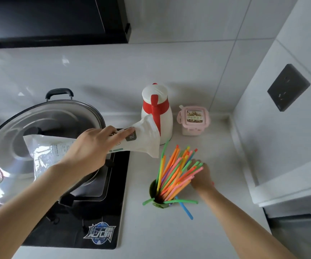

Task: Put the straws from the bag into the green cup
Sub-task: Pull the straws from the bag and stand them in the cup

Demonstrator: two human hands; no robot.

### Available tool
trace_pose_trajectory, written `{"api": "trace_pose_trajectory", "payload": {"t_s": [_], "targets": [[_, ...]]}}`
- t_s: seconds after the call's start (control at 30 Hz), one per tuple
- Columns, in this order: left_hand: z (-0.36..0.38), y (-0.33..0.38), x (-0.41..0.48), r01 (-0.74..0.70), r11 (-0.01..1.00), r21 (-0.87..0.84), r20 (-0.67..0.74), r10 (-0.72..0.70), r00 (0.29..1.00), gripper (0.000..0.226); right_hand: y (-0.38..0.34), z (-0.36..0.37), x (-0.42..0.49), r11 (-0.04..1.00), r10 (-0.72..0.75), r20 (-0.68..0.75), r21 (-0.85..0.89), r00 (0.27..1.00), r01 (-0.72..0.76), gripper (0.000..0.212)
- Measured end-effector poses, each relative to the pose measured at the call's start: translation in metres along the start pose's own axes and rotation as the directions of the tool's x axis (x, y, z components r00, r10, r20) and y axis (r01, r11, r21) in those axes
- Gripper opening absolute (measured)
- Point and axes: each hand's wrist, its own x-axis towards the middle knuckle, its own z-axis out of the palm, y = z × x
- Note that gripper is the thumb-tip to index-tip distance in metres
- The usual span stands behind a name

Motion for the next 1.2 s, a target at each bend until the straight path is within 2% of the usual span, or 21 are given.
{"api": "trace_pose_trajectory", "payload": {"t_s": [0.03, 0.07, 0.1, 0.13, 0.17, 0.23, 0.27, 0.33, 0.4, 0.5, 0.57, 0.63, 0.7, 0.8, 0.87, 0.93, 1.1, 1.2], "targets": [[-0.002, 0.000, -0.002, 0.012, 1.000, 0.001, -0.012, -0.012, 1.000, 0.100, 0.000, -0.015, -0.004, 0.992, 0.011, -0.183, 0.127, 0.983, 0.013, 0.019], [-0.004, 0.000, -0.005, 0.029, 1.000, -0.002, -0.021, -0.029, 0.999, 0.100, -0.002, -0.035, -0.008, 0.981, 0.073, -0.342, 0.195, 0.937, -0.005, 0.015], [-0.007, 0.000, -0.009, 0.045, 0.999, -0.007, -0.025, -0.045, 0.999, 0.100, -0.004, -0.060, -0.021, 0.926, 0.153, -0.458, 0.375, 0.876, 0.035, 0.016], [-0.009, 0.000, -0.013, 0.054, 0.998, -0.009, -0.028, -0.054, 0.998, 0.099, -0.007, -0.084, -0.034, 0.867, 0.190, -0.568, 0.480, 0.801, 0.135, 0.024], [-0.011, 0.000, -0.016, 0.056, 0.998, -0.008, -0.032, -0.057, 0.998, 0.098, -0.012, -0.109, -0.050, 0.788, 0.220, -0.644, 0.560, 0.732, 0.256, 0.037], [-0.017, 0.001, -0.022, 0.047, 0.999, 0.004, -0.038, -0.046, 0.998, 0.095, -0.030, -0.157, -0.085, 0.671, 0.209, -0.744, 0.581, 0.635, 0.460, 0.059], [-0.019, 0.001, -0.025, 0.046, 0.999, 0.010, -0.041, -0.046, 0.998, 0.093, -0.041, -0.176, -0.099, 0.627, 0.180, -0.758, 0.579, 0.627, 0.520, 0.068], [-0.023, 0.002, -0.030, 0.052, 0.999, 0.014, -0.049, -0.051, 0.998, 0.092, -0.064, -0.190, -0.120, 0.539, 0.048, -0.719, 0.603, 0.693, 0.588, 0.080], [-0.026, 0.000, -0.036, 0.057, 0.998, 0.015, -0.060, -0.056, 0.997, 0.091, -0.086, -0.179, -0.135, 0.514, -0.090, -0.634, 0.631, 0.768, 0.581, 0.091], [-0.031, -0.001, -0.046, 0.052, 0.999, 0.013, -0.079, -0.050, 0.996, 0.092, -0.107, -0.138, -0.136, 0.623, -0.224, -0.513, 0.579, 0.829, 0.526, 0.092], [-0.033, -0.002, -0.051, 0.058, 0.998, 0.002, -0.090, -0.057, 0.994, 0.091, -0.116, -0.111, -0.127, 0.769, -0.233, -0.424, 0.471, 0.875, 0.433, 0.080], [-0.034, -0.003, -0.056, 0.071, 0.997, -0.007, -0.094, -0.071, 0.993, 0.090, -0.121, -0.090, -0.117, 0.883, -0.237, -0.362, 0.306, 0.901, 0.356, 0.054], [-0.034, -0.003, -0.061, 0.072, 0.997, -0.006, -0.093, -0.073, 0.993, 0.089, -0.126, -0.077, -0.112, 0.925, -0.242, -0.299, 0.218, 0.923, 0.313, 0.028], [-0.036, -0.004, -0.065, 0.060, 0.998, -0.001, -0.100, -0.060, 0.993, 0.088, -0.127, -0.077, -0.108, 0.929, -0.154, -0.229, 0.298, 0.961, 0.220, 0.010], [-0.036, -0.004, -0.066, 0.057, 0.998, -0.006, -0.107, -0.058, 0.993, 0.089, -0.125, -0.083, -0.107, 0.933, -0.107, -0.252, 0.310, 0.962, 0.185, 0.005], [-0.034, -0.006, -0.066, 0.061, 0.998, -0.013, -0.105, -0.062, 0.992, 0.091, -0.124, -0.091, -0.109, 0.945, -0.116, -0.292, 0.261, 0.949, 0.196, 0.015], [-0.029, -0.004, -0.064, 0.058, 0.998, -0.027, -0.108, -0.061, 0.992, 0.100, -0.127, -0.101, -0.113, 0.970, -0.161, -0.375, 0.112, 0.913, 0.216, 0.019], [-0.030, -0.003, -0.062, 0.038, 0.999, -0.027, -0.116, -0.041, 0.992, 0.101, -0.131, -0.100, -0.112, 0.955, -0.252, -0.450, 0.029, 0.857, 0.296, 0.020]]}}
